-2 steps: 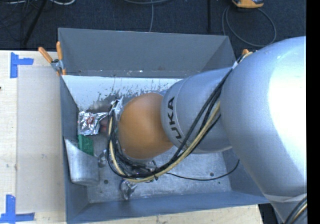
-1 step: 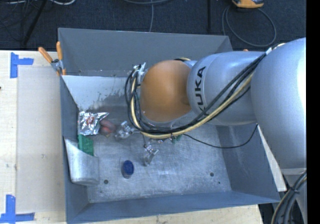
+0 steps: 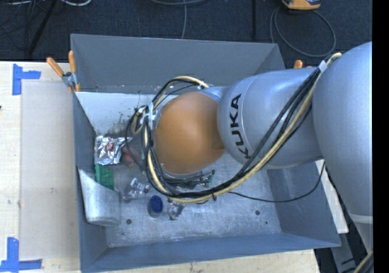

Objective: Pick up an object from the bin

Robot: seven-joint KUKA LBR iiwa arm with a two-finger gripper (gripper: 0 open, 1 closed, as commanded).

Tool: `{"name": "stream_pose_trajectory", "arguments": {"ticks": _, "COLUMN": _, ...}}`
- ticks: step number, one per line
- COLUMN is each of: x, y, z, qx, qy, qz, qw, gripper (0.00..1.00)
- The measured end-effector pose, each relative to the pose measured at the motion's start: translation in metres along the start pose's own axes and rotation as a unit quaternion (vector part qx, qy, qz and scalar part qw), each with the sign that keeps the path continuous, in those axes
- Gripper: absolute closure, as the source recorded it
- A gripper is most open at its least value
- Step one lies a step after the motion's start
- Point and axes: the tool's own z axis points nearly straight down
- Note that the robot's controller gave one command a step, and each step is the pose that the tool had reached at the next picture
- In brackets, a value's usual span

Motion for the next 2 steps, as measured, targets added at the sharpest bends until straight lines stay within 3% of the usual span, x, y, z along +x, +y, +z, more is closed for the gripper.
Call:
{"name": "stream_pose_trajectory", "arguments": {"ticks": 1, "x": -0.0063, "y": -0.0385, "z": 0.0293, "qx": 0.000, "qy": -0.0001, "qz": -0.069, "qw": 0.9976, "gripper": 0.00}}
{"name": "stream_pose_trajectory", "arguments": {"ticks": 2, "x": -0.0059, "y": -0.0413, "z": 0.0272, "qx": 0.003, "qy": -0.0015, "qz": -0.068, "qw": 0.9977, "gripper": 1.00}}
